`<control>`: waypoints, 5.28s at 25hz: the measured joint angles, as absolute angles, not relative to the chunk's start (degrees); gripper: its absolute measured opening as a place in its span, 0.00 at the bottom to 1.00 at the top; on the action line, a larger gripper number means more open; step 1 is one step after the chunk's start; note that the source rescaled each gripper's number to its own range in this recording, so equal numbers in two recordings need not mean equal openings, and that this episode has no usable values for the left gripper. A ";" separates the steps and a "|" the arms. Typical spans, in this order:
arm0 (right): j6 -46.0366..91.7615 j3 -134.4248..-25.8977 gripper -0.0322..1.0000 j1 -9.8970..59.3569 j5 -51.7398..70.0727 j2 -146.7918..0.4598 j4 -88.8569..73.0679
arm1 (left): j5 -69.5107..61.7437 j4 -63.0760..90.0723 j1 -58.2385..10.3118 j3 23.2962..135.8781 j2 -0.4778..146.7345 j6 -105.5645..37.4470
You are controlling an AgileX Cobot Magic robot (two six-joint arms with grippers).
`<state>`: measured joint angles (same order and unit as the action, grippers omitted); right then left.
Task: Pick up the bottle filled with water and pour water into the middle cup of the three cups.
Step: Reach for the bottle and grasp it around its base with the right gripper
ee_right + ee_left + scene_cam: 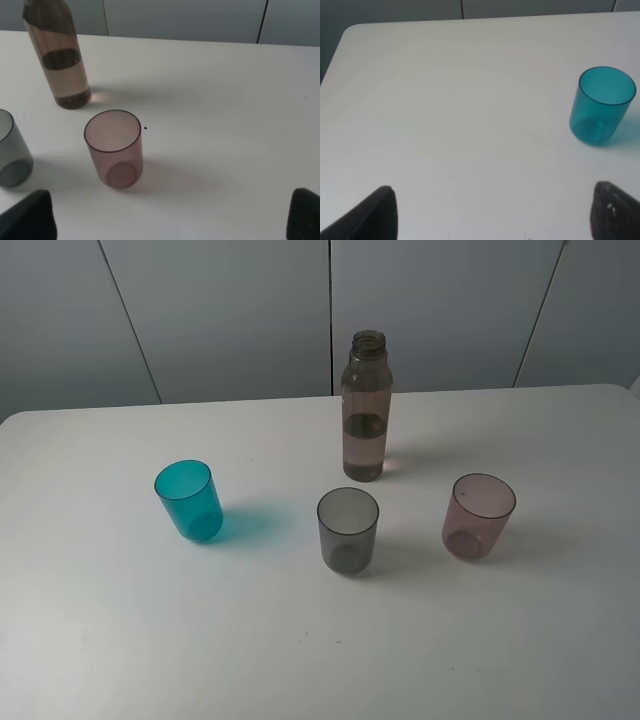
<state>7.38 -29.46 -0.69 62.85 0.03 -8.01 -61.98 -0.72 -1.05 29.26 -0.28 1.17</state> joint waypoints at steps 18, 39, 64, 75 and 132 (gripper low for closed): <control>7.38 -29.46 1.00 -0.69 62.85 0.03 -8.01 | -61.98 -0.72 -1.05 29.26 -0.28 1.17; 7.38 -29.46 1.00 -0.69 62.85 0.03 -8.01 | -61.98 -0.72 -1.05 29.26 -0.28 1.17; 6.76 -29.90 1.00 -0.69 62.71 -3.01 -8.39 | -61.98 -0.72 -1.05 29.26 -0.28 1.17; 6.25 -47.91 1.00 -0.69 54.16 -31.09 -13.30 | -61.98 -0.72 -1.05 29.26 -0.28 1.17; -2.48 -47.48 1.00 16.98 2.91 -91.07 14.31 | -61.98 -0.72 -1.05 29.26 -0.28 1.31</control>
